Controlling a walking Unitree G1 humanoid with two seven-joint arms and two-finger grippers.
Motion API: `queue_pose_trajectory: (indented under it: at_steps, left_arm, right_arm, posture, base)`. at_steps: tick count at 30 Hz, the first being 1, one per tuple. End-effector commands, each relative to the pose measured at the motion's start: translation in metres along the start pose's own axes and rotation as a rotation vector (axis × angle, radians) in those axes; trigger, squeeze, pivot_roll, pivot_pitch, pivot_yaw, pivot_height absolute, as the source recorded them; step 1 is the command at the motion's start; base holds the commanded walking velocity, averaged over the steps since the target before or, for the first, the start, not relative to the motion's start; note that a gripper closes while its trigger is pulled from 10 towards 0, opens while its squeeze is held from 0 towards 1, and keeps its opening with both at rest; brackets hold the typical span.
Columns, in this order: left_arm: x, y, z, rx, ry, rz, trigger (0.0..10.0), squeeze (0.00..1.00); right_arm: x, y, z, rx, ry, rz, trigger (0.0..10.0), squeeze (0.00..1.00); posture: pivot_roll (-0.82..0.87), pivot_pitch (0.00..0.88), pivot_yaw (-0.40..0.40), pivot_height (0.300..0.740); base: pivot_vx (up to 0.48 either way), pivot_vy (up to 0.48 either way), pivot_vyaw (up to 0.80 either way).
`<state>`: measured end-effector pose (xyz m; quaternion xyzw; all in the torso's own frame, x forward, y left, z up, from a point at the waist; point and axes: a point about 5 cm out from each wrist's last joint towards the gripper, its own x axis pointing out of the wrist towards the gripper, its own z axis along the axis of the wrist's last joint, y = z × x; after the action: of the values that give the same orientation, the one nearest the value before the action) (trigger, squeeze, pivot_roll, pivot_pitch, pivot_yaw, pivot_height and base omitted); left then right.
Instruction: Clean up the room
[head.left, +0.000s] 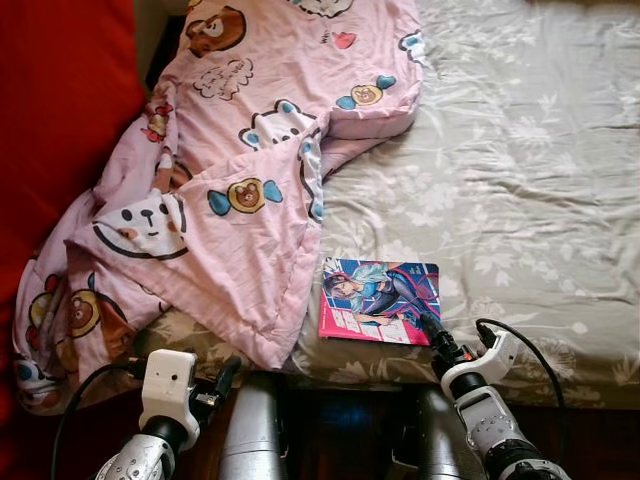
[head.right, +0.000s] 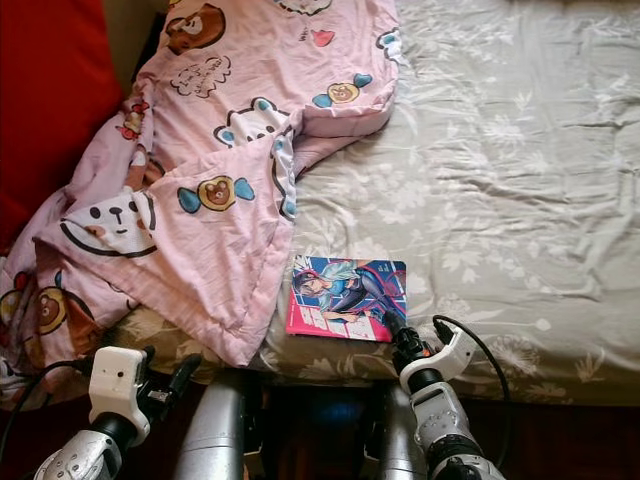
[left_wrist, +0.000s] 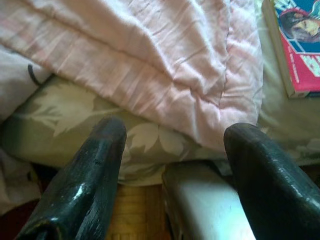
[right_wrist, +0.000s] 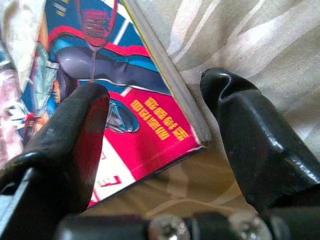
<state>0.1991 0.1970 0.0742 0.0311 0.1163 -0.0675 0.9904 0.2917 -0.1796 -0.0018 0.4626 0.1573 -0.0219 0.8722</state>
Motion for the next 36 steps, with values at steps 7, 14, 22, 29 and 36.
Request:
queue_pose_trajectory:
  at_steps: [7,14,22,29,36]
  left_arm:
    - [-0.007,0.005,-0.003,0.004,0.032,0.010,10.0,0.00]
    - [-0.008,0.006,-0.001,0.009,0.030,0.015,10.0,0.00]
    - [-0.007,0.006,0.002,0.018,0.022,0.015,10.0,0.00]
    - [-0.006,0.004,0.002,0.021,0.018,0.013,10.0,0.00]
    - [-0.005,0.004,0.001,0.026,0.021,0.015,10.0,0.00]
  right_arm:
    - [-0.010,-0.016,-0.033,-0.031,0.187,-0.175,10.0,0.00]
    - [-0.006,-0.003,-0.043,-0.002,0.254,-0.100,10.0,0.00]
    - [-0.003,0.011,-0.054,0.052,0.323,0.002,10.0,0.00]
    - [-0.002,0.016,-0.055,0.068,0.324,0.031,10.0,0.00]
    - [0.000,0.021,-0.056,0.110,0.315,0.073,0.7,0.00]
  posture:
    - [0.25,0.386,0.072,0.601]
    - [0.26,0.379,0.074,0.601]
    - [0.26,0.375,0.072,0.601]
    - [0.26,0.377,0.069,0.601]
    - [0.26,0.375,0.068,0.601]
  base:
    - [0.000,0.000,0.00]
    - [0.000,0.000,0.00]
    - [0.000,0.000,0.00]
    - [0.000,0.000,0.00]
    - [0.000,0.000,0.00]
